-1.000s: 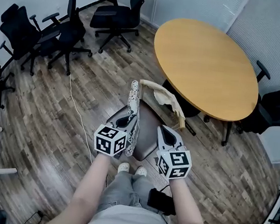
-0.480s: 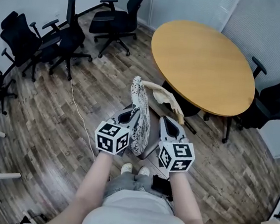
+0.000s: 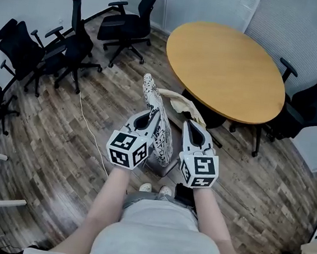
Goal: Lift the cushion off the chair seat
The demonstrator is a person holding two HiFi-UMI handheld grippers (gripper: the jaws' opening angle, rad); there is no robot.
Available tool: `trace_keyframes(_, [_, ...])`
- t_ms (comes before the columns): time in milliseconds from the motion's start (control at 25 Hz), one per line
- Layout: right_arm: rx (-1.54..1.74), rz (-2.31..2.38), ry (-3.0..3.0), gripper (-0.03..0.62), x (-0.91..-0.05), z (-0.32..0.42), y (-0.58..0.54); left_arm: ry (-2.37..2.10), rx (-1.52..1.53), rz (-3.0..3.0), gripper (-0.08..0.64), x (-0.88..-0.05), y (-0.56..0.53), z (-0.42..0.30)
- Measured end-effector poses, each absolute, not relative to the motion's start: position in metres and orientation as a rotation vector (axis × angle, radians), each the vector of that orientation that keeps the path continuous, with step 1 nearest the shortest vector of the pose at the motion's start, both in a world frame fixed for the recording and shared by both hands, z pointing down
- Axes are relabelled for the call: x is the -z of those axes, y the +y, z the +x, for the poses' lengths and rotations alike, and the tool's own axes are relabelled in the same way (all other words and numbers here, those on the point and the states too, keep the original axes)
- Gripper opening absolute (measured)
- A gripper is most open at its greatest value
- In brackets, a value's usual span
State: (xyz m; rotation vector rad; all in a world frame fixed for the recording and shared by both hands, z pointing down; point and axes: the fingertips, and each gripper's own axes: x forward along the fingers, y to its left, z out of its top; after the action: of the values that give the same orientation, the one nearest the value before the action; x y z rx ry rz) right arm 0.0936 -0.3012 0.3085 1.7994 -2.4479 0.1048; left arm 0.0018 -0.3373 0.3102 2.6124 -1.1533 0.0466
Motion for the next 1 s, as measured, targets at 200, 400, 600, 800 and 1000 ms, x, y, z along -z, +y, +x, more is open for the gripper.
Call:
trace_keyframes(200, [-0.036,1.839,-2.496,0.025,-0.298,0.094,-0.295,-1.230,-0.004,2.707,0.011,-0.297,-0.329,0.006])
trace_keyframes(400, [0.006,1.829,-2.535,0.025,-0.291,0.092,-0.293,-1.295,0.016,2.783,0.011,-0.291,-0.321,0.012])
trace_keyframes(600, [0.039,1.815,-2.525,0.025,-0.289,0.096,-0.294,-1.316,0.030,2.791,0.011,-0.287,-0.322,0.016])
trace_keyframes(800, [0.036,1.814,-2.529,0.025,-0.290,0.097,-0.295,-1.313,0.015,2.815,0.011,-0.282,-0.321,0.021])
trace_keyframes(1000, [-0.024,1.849,-2.531,0.025,-0.293,0.107,-0.295,-1.316,-0.005,2.830,0.011,-0.282,-0.320,0.026])
